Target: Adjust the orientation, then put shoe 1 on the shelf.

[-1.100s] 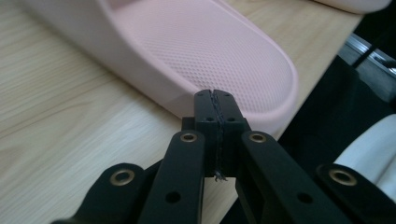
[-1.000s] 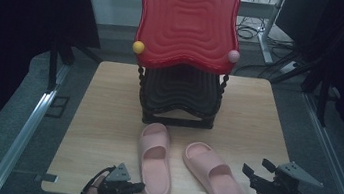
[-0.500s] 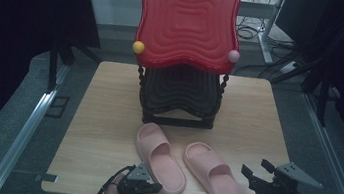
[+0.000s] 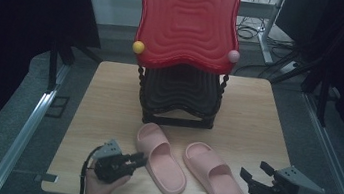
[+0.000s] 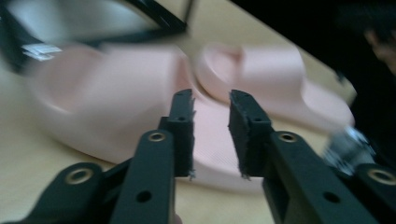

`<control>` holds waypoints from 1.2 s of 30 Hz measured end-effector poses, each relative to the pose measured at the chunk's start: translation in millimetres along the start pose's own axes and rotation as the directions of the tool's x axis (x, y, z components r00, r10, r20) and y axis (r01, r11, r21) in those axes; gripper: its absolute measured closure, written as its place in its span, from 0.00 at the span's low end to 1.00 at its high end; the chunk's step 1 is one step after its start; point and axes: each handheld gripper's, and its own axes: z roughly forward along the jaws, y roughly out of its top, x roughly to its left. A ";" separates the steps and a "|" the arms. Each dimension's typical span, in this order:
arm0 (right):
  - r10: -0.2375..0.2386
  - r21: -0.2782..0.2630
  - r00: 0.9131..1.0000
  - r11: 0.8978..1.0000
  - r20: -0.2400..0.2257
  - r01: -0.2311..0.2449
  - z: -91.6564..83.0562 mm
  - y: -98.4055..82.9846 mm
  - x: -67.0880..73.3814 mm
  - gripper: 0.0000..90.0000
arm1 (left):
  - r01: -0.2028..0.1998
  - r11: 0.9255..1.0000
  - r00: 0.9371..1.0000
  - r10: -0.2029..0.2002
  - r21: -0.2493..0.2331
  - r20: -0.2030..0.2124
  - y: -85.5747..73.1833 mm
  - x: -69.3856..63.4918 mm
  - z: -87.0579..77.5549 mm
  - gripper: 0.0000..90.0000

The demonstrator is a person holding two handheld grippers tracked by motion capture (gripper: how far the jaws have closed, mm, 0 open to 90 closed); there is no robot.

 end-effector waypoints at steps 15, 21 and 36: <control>-0.092 0.020 0.992 0.995 -0.081 0.094 7.9 0.5 48.9 0.30 | 0.100 0.988 0.980 -0.118 -0.117 -0.161 9.5 43.1 -24.1 0.40; -0.123 0.052 0.985 0.990 -0.122 0.130 19.6 -2.1 72.1 0.39 | 0.115 0.988 0.979 -0.130 -0.107 -0.154 5.0 47.2 -24.2 0.37; -0.164 0.122 0.972 0.975 -0.166 0.185 81.1 1.7 130.2 0.51 | 0.116 0.987 0.981 -0.132 -0.115 -0.143 7.5 50.7 -32.9 0.34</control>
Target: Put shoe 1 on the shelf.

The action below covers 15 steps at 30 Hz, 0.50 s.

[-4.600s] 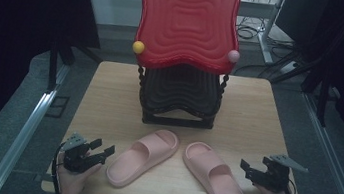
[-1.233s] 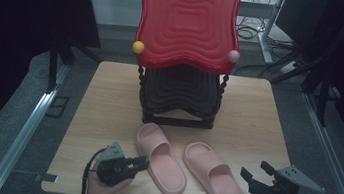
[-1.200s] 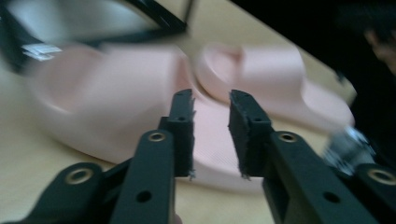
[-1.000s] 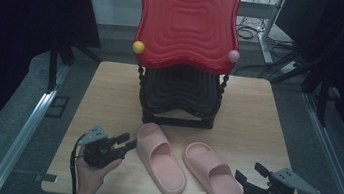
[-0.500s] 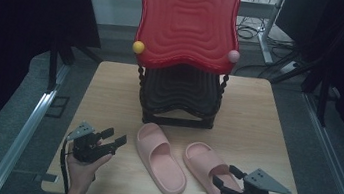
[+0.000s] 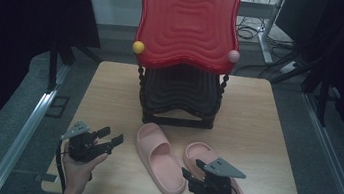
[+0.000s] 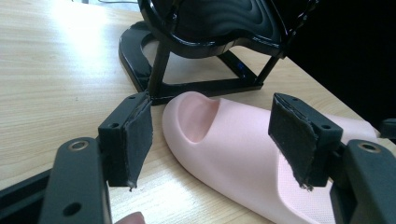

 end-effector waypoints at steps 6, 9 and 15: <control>0.006 0.026 1.000 1.000 0.000 -0.006 22.9 2.7 3.1 0.55 | 0.002 1.000 1.000 -0.002 0.004 -0.005 -0.9 2.7 -0.7 0.34; 0.009 0.036 1.000 0.999 -0.002 -0.009 35.6 5.5 5.0 0.58 | 0.005 1.000 1.000 -0.005 0.001 -0.006 -1.0 3.9 -1.4 0.34; -0.001 0.053 1.000 0.999 0.003 0.001 48.0 10.0 10.1 0.61 | 0.007 1.000 1.000 -0.007 -0.001 0.000 -0.8 4.3 -3.0 0.34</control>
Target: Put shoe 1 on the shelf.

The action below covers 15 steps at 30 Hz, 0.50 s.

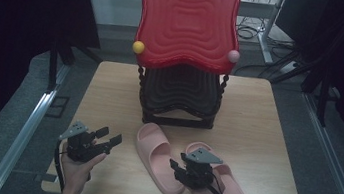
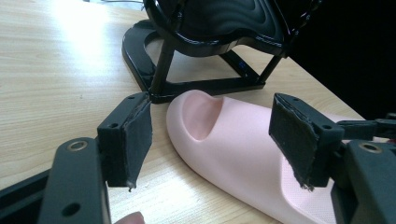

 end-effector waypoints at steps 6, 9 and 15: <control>0.009 0.021 1.000 1.000 0.018 -0.010 21.4 2.7 1.4 0.66 | 0.007 1.000 1.000 -0.007 0.005 -0.002 -0.9 3.0 0.4 0.33; 0.008 0.018 1.000 1.000 0.024 -0.009 27.8 3.7 3.1 0.66 | 0.007 1.000 1.000 -0.007 0.005 -0.002 -1.0 2.7 0.6 0.33; 0.032 0.011 0.999 0.999 0.043 -0.033 44.0 4.7 1.8 0.71 | 0.002 1.000 1.000 -0.002 0.009 0.003 -1.6 1.2 2.2 0.33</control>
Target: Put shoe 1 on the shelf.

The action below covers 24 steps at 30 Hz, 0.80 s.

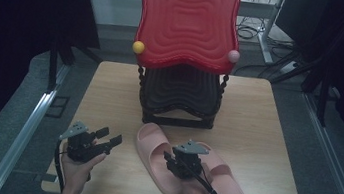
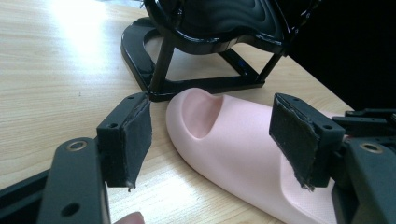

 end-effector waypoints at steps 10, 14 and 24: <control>-0.003 0.020 0.999 1.000 0.050 0.002 17.5 1.8 -1.1 0.78 | 0.001 1.000 1.000 -0.001 -0.002 -0.002 -0.3 1.8 -1.2 0.33; -0.031 0.031 0.995 0.999 0.090 0.028 22.2 3.9 2.2 0.79 | 0.000 1.000 1.000 0.000 -0.001 -0.002 -0.3 2.3 -1.4 0.33; -0.011 0.035 0.992 0.999 0.122 0.007 32.9 7.4 2.3 0.93 | 0.004 1.000 1.000 -0.004 -0.004 -0.004 -0.5 4.0 -2.8 0.33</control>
